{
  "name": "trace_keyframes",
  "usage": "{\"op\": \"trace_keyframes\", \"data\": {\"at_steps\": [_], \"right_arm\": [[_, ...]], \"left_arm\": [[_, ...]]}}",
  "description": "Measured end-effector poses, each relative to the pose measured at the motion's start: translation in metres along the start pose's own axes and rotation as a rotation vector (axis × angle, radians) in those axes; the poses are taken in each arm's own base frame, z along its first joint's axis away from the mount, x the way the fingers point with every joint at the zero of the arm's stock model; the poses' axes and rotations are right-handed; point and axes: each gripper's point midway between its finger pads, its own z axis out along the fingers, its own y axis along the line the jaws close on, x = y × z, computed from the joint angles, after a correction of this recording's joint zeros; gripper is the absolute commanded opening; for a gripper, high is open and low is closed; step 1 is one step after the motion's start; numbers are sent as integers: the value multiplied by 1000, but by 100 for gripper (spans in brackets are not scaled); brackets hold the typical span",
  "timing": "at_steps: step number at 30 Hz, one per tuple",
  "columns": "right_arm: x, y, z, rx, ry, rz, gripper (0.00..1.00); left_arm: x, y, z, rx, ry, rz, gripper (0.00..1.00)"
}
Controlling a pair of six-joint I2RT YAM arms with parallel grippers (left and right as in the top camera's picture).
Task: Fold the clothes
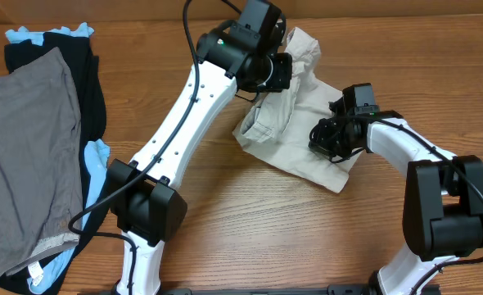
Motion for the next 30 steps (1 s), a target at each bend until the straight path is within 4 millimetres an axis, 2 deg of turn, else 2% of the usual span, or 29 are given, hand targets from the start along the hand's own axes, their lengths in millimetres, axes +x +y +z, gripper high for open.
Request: {"op": "trace_keyframes", "data": {"at_steps": [6,10,12,15,20,22,25,30], "right_arm": [[2,-1,-2,-5,15,16,4],[-6,-6,-22,-10,15,66,4],[-17,-6,-37,-24,-23,79,4],[-30,-8,-57,-37,-73,96,4],[-30,-9,-60,-37,-75,100,4],[-29,-7,-59,-39,-73,100,4],[-28,-2,-57,-43,-73,94,4],[-30,1,-55,-48,-81,87,4]], "left_arm": [[5,-1,9,-7,9,2,4],[9,10,4,-36,38,-11,4],[12,22,-7,-65,71,-31,4],[9,42,-36,-109,93,-56,4],[2,74,-101,-225,66,-99,4],[7,81,-116,-279,70,-107,4],[16,86,-123,-334,93,-105,4],[16,91,-124,-371,87,-94,4]]}}
